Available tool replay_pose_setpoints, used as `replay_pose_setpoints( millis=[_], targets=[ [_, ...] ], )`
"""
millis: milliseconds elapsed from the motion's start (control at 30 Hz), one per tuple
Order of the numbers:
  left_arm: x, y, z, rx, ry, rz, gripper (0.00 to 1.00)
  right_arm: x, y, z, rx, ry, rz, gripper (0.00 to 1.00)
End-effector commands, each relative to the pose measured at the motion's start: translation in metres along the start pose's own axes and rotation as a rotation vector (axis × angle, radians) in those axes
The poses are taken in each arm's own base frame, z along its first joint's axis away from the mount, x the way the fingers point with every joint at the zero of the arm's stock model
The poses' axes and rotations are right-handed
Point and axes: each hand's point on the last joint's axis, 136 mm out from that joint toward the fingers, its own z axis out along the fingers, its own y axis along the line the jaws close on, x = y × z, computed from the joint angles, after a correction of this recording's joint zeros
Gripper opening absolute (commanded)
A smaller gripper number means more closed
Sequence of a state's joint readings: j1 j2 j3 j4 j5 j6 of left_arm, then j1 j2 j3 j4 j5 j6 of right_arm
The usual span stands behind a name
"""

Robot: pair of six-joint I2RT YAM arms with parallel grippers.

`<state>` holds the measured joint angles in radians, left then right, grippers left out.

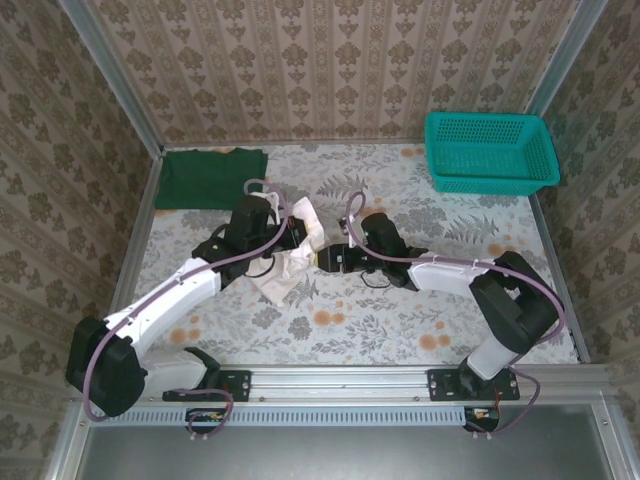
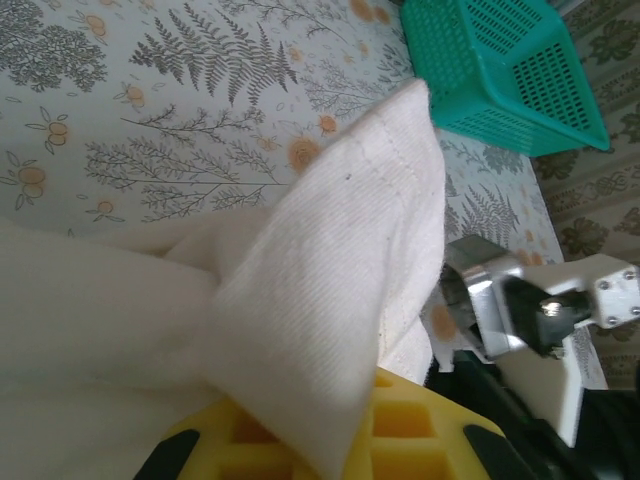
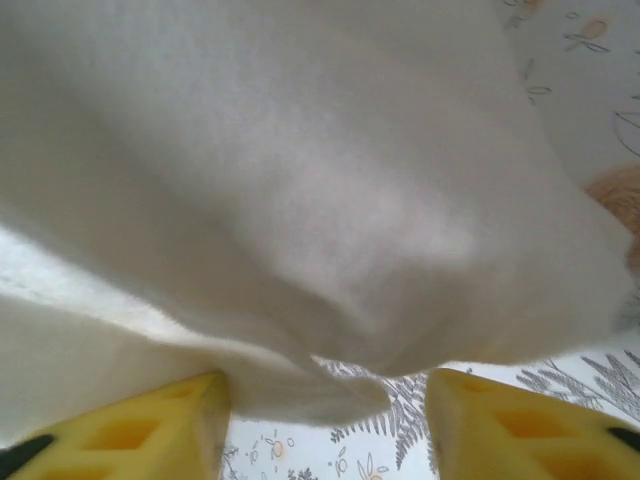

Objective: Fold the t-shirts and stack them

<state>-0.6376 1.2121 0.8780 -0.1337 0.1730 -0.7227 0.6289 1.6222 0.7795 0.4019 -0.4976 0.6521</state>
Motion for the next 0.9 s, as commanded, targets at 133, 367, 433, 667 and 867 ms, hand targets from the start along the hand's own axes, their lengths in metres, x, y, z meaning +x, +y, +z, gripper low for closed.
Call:
replay_pose_setpoints(
  millis=[133,367,433,667,867],
  targets=[
    [-0.022,-0.026,-0.008,0.058,-0.039,0.008,0.23,-0.027,0.021,-0.019,-0.089,-0.120,0.065,0.08],
    [-0.041,-0.013,-0.030,-0.021,-0.091,0.045,0.58,-0.053,-0.001,-0.079,-0.007,-0.276,0.165,0.00],
    [-0.045,0.004,-0.040,-0.098,-0.107,0.050,0.67,-0.054,-0.023,-0.100,0.078,-0.308,0.243,0.00],
    [-0.001,0.051,-0.027,-0.236,0.033,0.026,0.67,-0.038,-0.088,-0.174,0.346,-0.401,0.367,0.00],
    [0.059,0.041,0.022,-0.133,0.207,0.002,0.63,-0.025,-0.098,-0.185,0.391,-0.371,0.348,0.00]
  ],
)
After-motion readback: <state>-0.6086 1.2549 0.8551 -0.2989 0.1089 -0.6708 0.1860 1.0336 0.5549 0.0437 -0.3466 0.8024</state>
